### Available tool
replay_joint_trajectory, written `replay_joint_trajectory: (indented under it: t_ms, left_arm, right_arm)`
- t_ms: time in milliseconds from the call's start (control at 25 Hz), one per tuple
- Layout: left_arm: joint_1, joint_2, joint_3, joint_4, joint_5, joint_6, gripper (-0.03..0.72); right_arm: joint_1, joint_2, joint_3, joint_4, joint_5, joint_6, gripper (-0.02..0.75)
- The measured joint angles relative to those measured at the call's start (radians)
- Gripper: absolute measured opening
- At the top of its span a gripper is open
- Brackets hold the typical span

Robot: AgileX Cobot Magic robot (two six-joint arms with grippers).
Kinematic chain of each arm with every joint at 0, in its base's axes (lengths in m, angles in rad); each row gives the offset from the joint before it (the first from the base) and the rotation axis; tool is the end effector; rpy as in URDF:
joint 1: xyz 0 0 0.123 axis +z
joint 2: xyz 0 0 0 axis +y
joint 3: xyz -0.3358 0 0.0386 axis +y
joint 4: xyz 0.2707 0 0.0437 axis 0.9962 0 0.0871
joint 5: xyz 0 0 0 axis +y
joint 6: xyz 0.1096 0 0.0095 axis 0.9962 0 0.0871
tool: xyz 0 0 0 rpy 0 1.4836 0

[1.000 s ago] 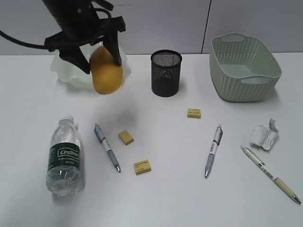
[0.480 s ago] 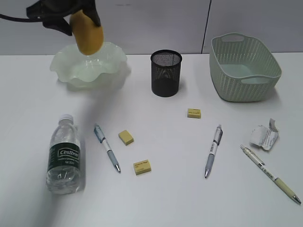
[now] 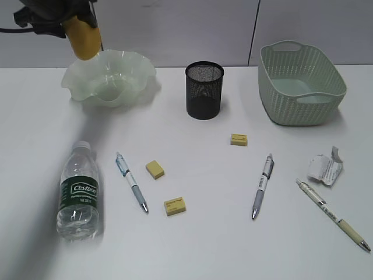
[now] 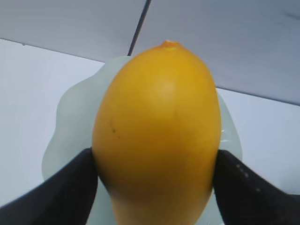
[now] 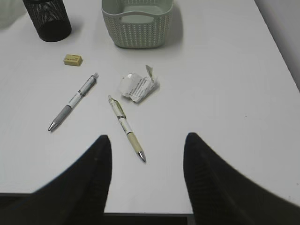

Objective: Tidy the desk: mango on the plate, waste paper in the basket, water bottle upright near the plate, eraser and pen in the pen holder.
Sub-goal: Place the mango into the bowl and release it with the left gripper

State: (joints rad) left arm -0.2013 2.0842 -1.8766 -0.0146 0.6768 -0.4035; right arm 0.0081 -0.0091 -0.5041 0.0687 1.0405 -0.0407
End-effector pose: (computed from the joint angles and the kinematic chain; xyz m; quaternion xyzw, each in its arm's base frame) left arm 0.5380 -0.1108 0.3048 -0.0970 0.9210 -0.1184 0.3582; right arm -0.0225 0.0063 0.2828 -0.0218 0.8436 0.0256 0.5359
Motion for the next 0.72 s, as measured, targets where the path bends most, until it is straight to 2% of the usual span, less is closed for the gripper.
replay_joint_trajectory:
  t_ms: [400, 720]
  left_arm:
    - [-0.007, 0.134, 0.0, -0.007, -0.085, 0.142, 0.562]
    - [-0.031, 0.178, 0.0, -0.017, -0.128, 0.158, 0.562]
  right_arm:
    - [0.0, 0.0, 0.0, 0.0, 0.0, 0.0, 0.403]
    - [0.0, 0.0, 0.0, 0.0, 0.0, 0.0, 0.403]
